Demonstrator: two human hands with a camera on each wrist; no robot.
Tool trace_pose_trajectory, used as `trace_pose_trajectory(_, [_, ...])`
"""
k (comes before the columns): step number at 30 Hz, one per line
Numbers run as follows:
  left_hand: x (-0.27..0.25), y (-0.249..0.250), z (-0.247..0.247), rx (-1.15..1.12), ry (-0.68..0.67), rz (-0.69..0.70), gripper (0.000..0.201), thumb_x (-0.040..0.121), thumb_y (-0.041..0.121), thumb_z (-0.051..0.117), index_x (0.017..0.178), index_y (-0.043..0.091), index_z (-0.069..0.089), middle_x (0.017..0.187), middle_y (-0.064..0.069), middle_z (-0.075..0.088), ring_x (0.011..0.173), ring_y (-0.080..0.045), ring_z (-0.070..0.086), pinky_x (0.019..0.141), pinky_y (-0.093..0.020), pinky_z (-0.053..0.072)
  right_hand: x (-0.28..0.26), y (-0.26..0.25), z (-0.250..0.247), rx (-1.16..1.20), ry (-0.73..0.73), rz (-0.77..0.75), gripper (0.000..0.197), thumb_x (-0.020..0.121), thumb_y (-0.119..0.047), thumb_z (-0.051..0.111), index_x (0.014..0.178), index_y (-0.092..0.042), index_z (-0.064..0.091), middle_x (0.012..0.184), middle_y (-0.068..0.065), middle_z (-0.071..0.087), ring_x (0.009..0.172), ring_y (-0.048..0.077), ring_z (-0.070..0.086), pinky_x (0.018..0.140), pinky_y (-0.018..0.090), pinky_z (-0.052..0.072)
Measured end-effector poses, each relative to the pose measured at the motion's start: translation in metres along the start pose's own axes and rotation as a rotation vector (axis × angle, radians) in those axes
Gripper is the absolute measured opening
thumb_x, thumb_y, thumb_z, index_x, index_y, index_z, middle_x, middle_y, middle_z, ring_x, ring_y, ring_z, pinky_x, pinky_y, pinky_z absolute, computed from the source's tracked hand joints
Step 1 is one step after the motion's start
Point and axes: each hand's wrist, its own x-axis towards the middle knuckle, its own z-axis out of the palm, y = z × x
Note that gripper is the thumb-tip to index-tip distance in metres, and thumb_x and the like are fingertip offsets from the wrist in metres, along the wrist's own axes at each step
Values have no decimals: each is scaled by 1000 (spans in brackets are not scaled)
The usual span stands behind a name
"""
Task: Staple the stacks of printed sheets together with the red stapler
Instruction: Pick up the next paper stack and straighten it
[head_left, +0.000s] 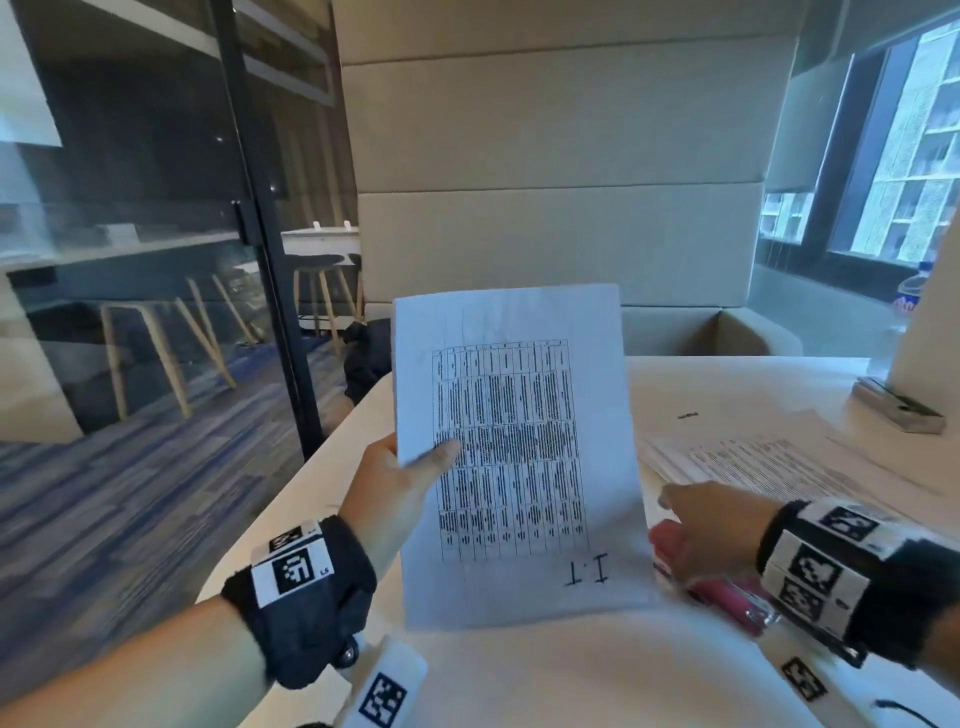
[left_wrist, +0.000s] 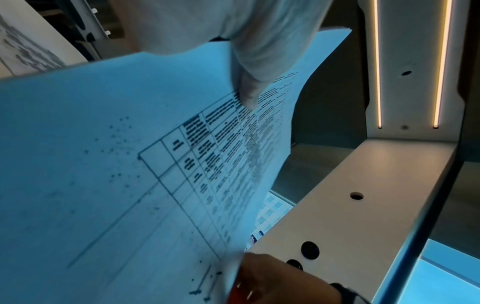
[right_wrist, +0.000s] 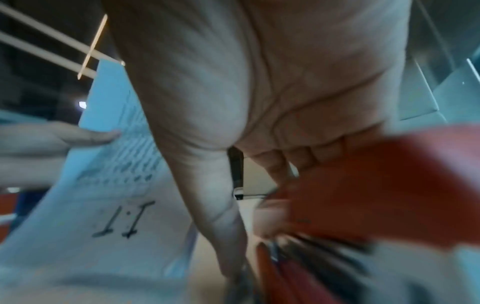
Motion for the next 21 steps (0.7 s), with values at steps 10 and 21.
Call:
trace_pose_trajectory(10, [3,-1,-1,-53,55,-10,19,95,30,50,112,28,58,95,33,61,83,30,52,69,5,35,25,22,-14,791,374,104,25,92,-37,57,86,-16,45,79,4,61,65,17,57,55,28,40])
trace_pose_trajectory(21, [-9,17,22,-27,-147,-67,34,97,41,40,115,26,65,113,9,70,111,-10,63,103,-37,44,-27,-30,-127,1381,1519,-658,9,103,-15,33,102,-23,37,91,-2,54,73,3,59,63,21,54])
